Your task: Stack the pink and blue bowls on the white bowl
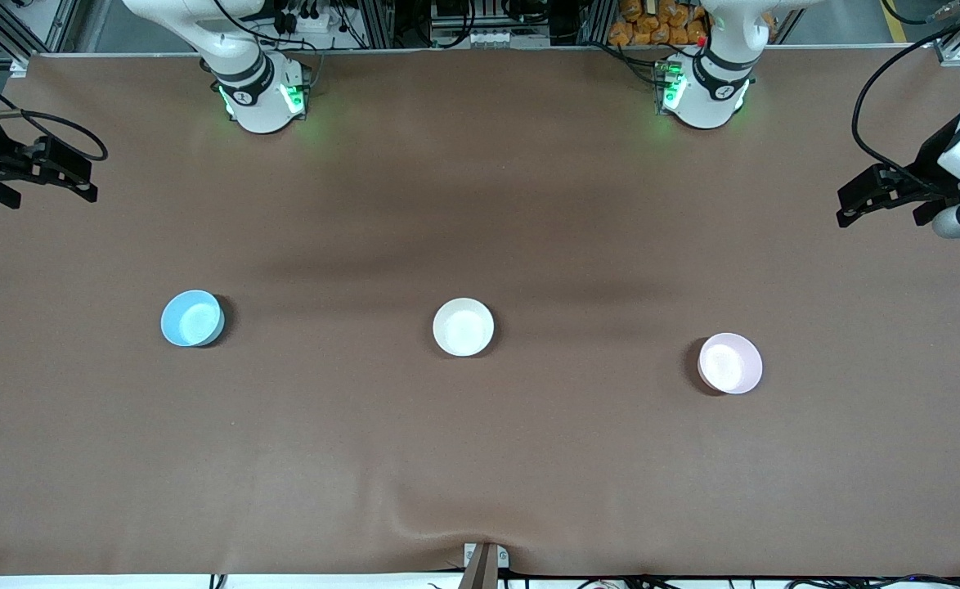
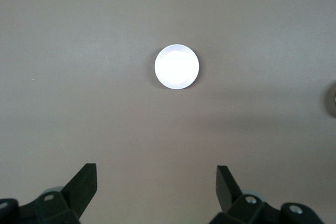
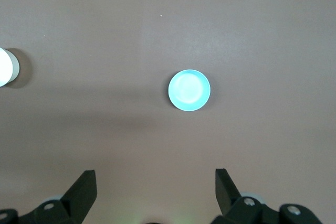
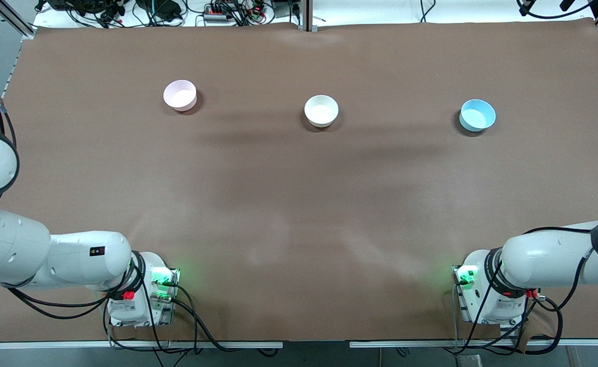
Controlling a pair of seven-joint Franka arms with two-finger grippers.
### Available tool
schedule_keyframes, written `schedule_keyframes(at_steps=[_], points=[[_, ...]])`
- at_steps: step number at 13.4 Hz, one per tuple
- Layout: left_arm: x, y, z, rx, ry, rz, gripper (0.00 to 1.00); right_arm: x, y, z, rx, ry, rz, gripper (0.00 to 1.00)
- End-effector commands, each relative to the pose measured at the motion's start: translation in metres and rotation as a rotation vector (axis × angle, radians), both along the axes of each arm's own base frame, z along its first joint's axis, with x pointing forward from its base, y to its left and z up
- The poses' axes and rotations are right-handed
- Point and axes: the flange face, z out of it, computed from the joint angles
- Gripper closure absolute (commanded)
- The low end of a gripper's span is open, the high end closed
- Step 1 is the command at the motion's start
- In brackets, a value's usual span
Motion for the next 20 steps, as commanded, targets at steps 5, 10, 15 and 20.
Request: schedule_keyframes(at_steps=[5, 10, 15, 20], points=[[0.007, 0.002, -0.030, -0.021, 0.053, -0.003, 0.00, 0.002, -0.001, 0.003, 0.010, 0.008, -0.004, 0.00], [0.036, 0.027, -0.126, -0.035, 0.040, 0.031, 0.00, 0.003, 0.000, 0.002, 0.010, 0.010, -0.003, 0.00], [0.048, 0.045, -0.240, -0.046, 0.004, 0.034, 0.00, 0.002, -0.006, 0.002, 0.010, 0.010, -0.012, 0.00], [0.067, 0.072, -0.339, -0.088, -0.002, 0.069, 0.00, 0.002, -0.007, 0.002, 0.010, 0.010, -0.014, 0.00]])
